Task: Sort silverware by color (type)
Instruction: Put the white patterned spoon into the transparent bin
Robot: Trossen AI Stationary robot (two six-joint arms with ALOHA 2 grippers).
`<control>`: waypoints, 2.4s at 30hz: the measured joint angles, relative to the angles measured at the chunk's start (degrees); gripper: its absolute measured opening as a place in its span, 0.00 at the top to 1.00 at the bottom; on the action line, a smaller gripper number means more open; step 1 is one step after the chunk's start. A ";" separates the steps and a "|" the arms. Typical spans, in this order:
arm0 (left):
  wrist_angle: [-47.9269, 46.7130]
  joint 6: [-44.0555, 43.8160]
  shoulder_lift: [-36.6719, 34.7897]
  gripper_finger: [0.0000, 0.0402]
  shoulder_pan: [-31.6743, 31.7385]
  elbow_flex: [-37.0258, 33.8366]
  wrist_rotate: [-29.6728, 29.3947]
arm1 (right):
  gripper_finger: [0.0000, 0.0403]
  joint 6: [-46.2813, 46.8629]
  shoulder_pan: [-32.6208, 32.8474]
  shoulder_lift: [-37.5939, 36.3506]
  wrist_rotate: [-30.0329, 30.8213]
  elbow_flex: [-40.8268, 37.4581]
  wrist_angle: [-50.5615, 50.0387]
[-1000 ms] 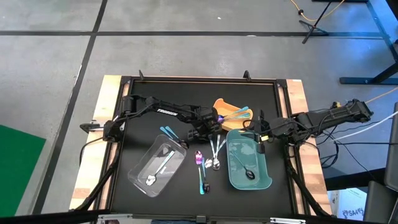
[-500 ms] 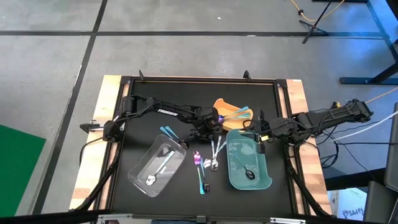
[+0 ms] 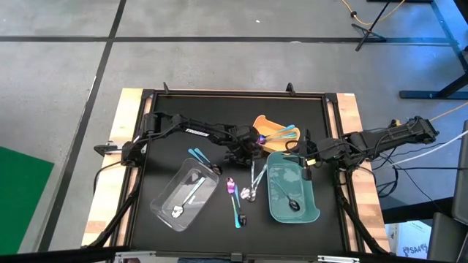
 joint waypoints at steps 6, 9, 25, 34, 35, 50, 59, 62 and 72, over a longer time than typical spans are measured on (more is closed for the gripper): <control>-0.02 -0.07 0.00 1.00 -0.07 0.00 0.42 | 0.79 0.01 0.00 0.00 -0.01 0.00 0.00; -0.02 -0.21 0.00 0.98 -0.07 0.00 0.42 | 0.79 0.01 0.01 0.00 0.00 0.00 0.00; -0.02 3.14 -0.01 0.79 -0.31 0.02 -0.40 | 0.79 0.01 0.00 -0.02 0.01 0.00 0.00; 0.06 0.63 -0.11 0.76 -3.42 0.09 -3.76 | 0.79 -0.01 0.00 0.00 0.01 0.00 0.00; 0.15 -0.12 -0.09 0.76 -3.86 0.09 -4.09 | 0.79 0.01 0.00 -0.02 0.01 0.00 0.00; 0.53 -3.01 -0.20 0.76 -8.53 0.15 -12.31 | 0.79 0.00 0.01 0.00 0.00 0.00 -0.02; -1.89 -3.25 -0.09 0.79 -8.94 0.28 -12.83 | 0.79 -0.01 0.01 -0.01 0.00 0.00 -0.02; -2.15 -3.28 -0.04 0.85 -8.92 0.28 -13.04 | 0.79 0.00 0.00 0.00 0.01 0.00 -0.02; -2.20 -3.39 0.00 0.97 -8.92 0.24 -13.81 | 0.79 -0.01 0.00 0.00 0.01 0.00 -0.02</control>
